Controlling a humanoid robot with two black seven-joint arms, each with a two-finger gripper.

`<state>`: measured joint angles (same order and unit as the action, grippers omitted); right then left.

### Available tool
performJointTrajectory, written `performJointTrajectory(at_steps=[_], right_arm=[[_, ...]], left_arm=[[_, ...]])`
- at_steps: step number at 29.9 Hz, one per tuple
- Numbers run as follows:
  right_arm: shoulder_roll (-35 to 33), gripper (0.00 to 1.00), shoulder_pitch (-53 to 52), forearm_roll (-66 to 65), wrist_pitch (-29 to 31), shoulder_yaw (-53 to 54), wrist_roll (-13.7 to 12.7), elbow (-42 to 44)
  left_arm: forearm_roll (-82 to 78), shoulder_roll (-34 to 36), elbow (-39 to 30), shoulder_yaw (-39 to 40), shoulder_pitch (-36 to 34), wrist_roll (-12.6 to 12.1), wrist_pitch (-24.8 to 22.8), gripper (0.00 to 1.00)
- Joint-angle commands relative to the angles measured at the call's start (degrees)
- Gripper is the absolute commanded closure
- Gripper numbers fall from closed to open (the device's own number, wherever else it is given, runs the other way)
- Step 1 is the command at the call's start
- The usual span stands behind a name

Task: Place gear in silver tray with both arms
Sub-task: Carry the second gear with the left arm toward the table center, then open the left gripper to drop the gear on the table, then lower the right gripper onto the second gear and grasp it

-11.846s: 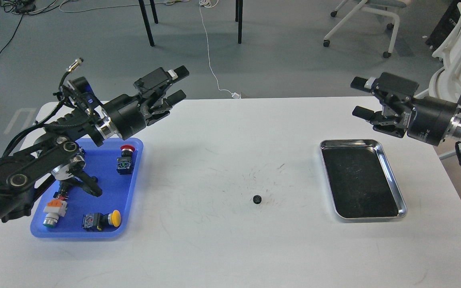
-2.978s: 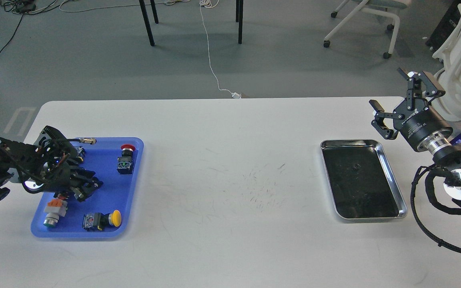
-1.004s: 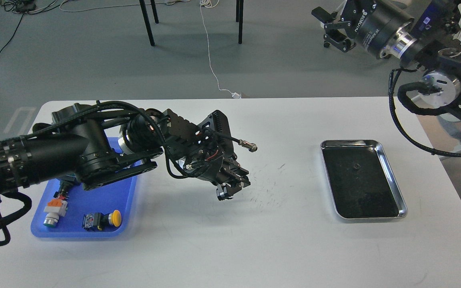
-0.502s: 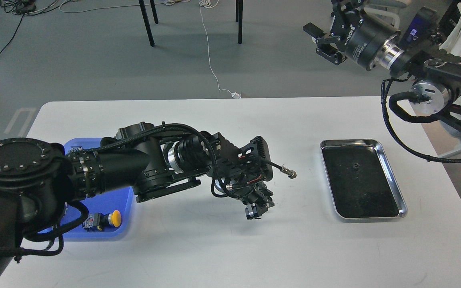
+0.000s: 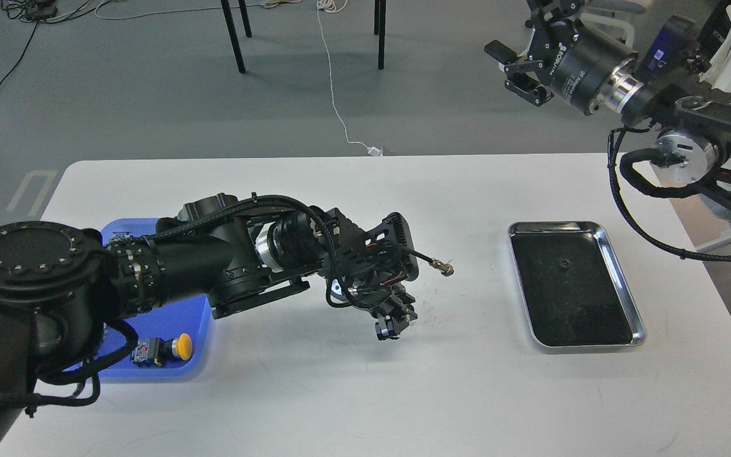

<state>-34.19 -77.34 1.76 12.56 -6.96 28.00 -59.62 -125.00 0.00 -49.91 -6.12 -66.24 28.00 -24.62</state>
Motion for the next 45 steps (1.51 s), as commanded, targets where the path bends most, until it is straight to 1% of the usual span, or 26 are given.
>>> performJointTrajectory(at_steps=[1,3,4,5,9,13,16,18,21,23,25,26,28,30,33,35,37,39,41,42,45], right_arm=[[-0.4,0.03,0.0,0.0,0.0,0.0,0.0,-0.1],[-0.6,0.03,0.0,0.0,0.0,0.0,0.0,-0.1],[-0.8,0.03,0.0,0.0,0.0,0.0,0.0,-0.1],[-0.9,0.03,0.0,0.0,0.0,0.0,0.0,-0.1],[-2.0,0.03,0.1,0.0,0.1,0.0,0.0,-0.3],[-4.0,0.03,0.3,0.0,0.4,0.1,0.0,-0.9],[-6.6,0.03,1.1,-0.1,0.8,0.1,0.0,-1.6],[-8.8,0.03,2.1,-0.2,0.9,0.1,0.0,-3.1],[-11.9,0.03,5.3,-5.0,0.9,0.1,0.0,-5.4],[-13.4,0.02,8.1,-13.3,0.9,0.1,0.0,-7.0],[-15.1,0.02,9.9,-22.5,1.0,0.0,0.0,-8.9],[-15.9,0.01,10.5,-28.0,1.0,0.0,0.0,-10.1],[-16.8,0.01,11.3,-38.3,0.9,-0.3,0.0,-11.7],[-17.1,0.01,11.1,-46.2,0.9,-1.6,0.0,-12.6],[-16.4,0.01,9.7,-55.2,1.0,-4.1,0.0,-12.7],[-14.8,0.01,7.3,-61.8,1.0,-6.3,0.0,-12.8],[-12.1,0.01,3.4,-67.9,0.9,-10.2,0.0,-12.9],[-8.5,0.01,-1.9,-71.5,0.9,-16.2,0.0,-12.8],[-3.7,0.01,-7.7,-72.9,0.9,-23.1,0.0,-12.5],[-0.5,0.01,-10.5,-72.9,0.9,-26.7,0.0,-12.4],[7.4,0.01,-14.6,-72.9,0.1,-33.5,0.0,-11.4]], left_arm=[[0.0,0.0,0.1,0.0,0.2,0.0,0.0,0.66],[0.0,0.0,-0.1,0.0,0.2,0.0,0.0,0.54],[0.0,0.0,-0.2,0.1,0.2,0.0,0.1,0.44],[0.0,0.0,-0.4,0.1,0.1,0.0,0.1,0.38],[0.0,0.0,-2.5,1.0,-0.4,0.0,0.1,0.22],[2.3,6.1,-5.8,3.7,-0.6,0.0,1.9,0.16],[9.3,12.0,-7.1,8.4,0.1,0.0,3.3,0.14],[17.4,16.3,-8.3,10.9,1.1,0.0,4.5,0.11],[33.9,22.4,-8.8,13.8,6.1,0.0,7.7,0.07],[46.5,25.0,-9.9,16.5,9.4,0.0,10.6,0.06],[57.8,27.3,-11.1,19.5,12.5,0.0,12.2,0.05],[63.9,28.6,-12.0,21.7,14.5,0.0,12.5,0.03],[72.9,30.6,-14.9,27.1,18.2,0.0,12.4,0.02],[77.4,30.8,-15.8,32.8,22.1,0.0,12.8,0.02],[78.9,29.5,-16.2,42.3,28.2,0.0,12.8,0.02],[79.2,28.3,-16.5,47.6,31.3,0.0,12.7,0.02],[81.0,27.6,-16.5,51.1,33.4,0.0,12.6,0.02],[85.7,27.2,-16.6,53.7,34.9,-3.3,12.3,0.02],[89.6,27.2,-16.9,55.0,36.1,-5.8,12.1,0.02],[90.8,27.2,-16.8,55.4,36.2,-6.5,12.1,0.02],[91.6,26.8,-16.9,57.0,36.2,-7.0,12.1,0.02]])
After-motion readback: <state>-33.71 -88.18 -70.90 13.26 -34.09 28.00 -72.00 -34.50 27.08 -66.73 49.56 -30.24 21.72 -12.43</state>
